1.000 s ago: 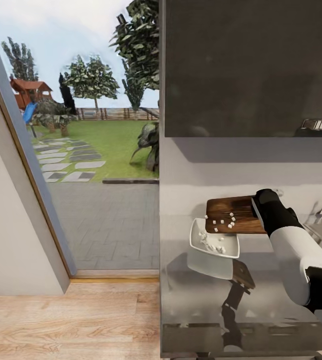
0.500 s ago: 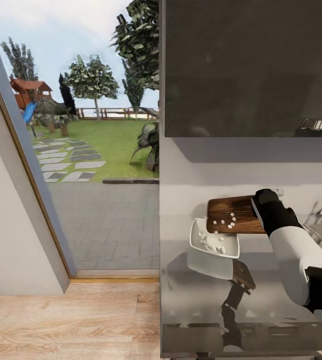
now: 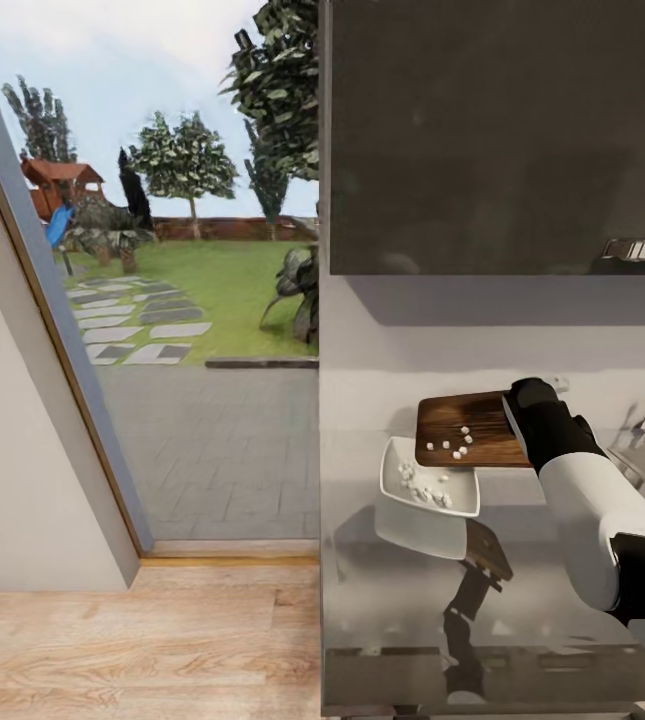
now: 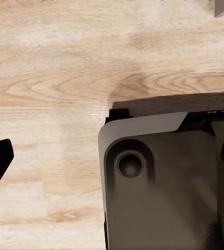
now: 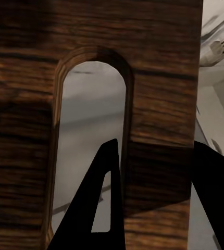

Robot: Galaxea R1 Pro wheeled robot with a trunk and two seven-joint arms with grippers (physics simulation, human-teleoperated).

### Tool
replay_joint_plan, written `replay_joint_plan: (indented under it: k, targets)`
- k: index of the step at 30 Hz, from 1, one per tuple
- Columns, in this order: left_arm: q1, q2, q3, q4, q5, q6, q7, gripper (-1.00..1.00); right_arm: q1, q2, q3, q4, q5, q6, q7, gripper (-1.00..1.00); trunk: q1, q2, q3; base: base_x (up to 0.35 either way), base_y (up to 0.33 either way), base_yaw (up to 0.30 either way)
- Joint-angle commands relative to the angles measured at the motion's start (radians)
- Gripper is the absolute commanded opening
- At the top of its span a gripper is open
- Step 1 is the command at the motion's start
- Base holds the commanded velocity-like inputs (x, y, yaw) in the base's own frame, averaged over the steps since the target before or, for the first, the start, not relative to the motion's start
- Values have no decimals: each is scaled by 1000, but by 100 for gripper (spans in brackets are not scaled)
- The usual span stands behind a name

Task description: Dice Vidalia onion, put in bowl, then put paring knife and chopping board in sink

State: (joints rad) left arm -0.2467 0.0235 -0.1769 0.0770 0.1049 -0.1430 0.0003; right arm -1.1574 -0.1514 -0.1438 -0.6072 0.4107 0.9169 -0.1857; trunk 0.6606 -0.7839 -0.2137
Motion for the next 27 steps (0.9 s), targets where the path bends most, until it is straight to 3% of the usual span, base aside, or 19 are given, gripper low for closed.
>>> replay_joint_plan:
  k: [1, 15, 27]
  targets:
    - [-2, -1, -9, 4, 10, -7, 0, 100, -1, 0, 0, 0, -9, 2, -8, -100, 0, -1, 0, 0, 0, 0]
    - [-2, -1, -9, 4, 10, -7, 0, 100, -1, 12, 0, 0, -8, 2, -15, -100, 0, -1, 21, 0, 0, 0]
    - [-2, -1, -9, 4, 10, -7, 0, 100, -1, 31, 0, 2, -9, 2, -91, -100, 0, -1, 40, 0, 0, 0]
